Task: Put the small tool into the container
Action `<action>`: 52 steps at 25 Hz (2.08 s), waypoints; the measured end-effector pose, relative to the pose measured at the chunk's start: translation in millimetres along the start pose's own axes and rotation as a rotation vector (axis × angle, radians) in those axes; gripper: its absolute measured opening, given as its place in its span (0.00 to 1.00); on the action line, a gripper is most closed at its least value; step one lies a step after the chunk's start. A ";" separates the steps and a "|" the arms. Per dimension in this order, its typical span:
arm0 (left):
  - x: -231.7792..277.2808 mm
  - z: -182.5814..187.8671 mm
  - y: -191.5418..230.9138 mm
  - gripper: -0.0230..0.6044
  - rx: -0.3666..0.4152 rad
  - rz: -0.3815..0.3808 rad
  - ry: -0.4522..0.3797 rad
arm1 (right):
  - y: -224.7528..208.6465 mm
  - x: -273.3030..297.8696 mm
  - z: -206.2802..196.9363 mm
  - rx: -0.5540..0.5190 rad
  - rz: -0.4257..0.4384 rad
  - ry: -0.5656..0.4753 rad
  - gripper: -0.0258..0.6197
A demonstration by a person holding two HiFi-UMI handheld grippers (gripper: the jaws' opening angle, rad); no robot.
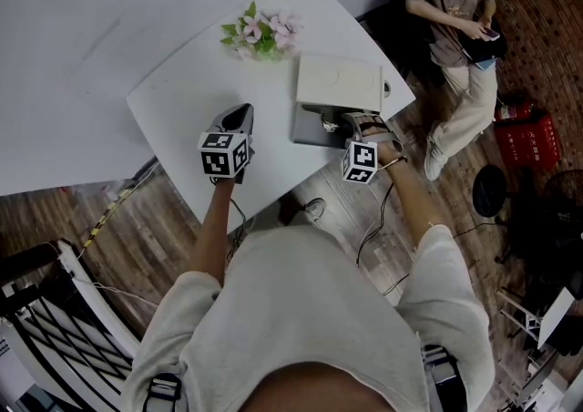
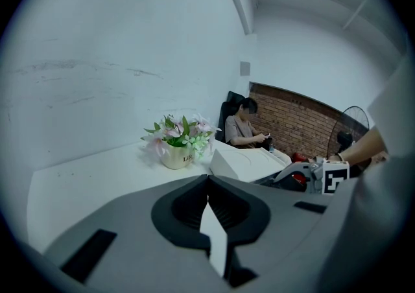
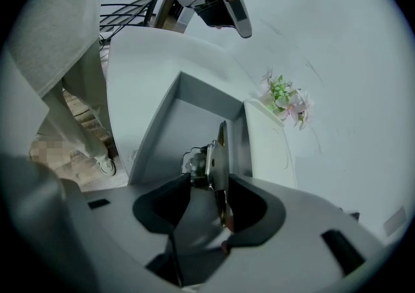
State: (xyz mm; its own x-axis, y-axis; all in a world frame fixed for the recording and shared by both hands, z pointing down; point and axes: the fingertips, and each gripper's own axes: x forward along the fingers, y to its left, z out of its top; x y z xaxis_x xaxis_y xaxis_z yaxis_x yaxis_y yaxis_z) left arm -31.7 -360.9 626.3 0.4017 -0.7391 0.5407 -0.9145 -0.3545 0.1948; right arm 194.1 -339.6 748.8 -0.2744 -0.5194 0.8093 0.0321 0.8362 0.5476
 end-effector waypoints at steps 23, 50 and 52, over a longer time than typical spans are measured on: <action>-8.8 1.3 -39.4 0.05 0.077 -0.098 -0.017 | -0.1 -59.1 4.5 0.173 -0.154 0.009 0.13; -14.4 25.7 -88.0 0.05 0.176 -0.219 -0.055 | -24.5 -150.6 -5.1 0.790 -0.376 -0.092 0.04; -14.2 29.3 -93.3 0.05 0.185 -0.228 -0.059 | -24.6 -159.8 -11.0 0.873 -0.396 -0.109 0.04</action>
State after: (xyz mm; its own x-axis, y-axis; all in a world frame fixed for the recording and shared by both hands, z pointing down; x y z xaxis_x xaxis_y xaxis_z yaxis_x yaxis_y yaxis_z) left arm 49.3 -334.1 576.4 0.6031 -0.6582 0.4506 -0.7780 -0.6100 0.1503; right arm 247.7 -279.1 608.4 -0.2012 -0.8094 0.5517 -0.7960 0.4634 0.3894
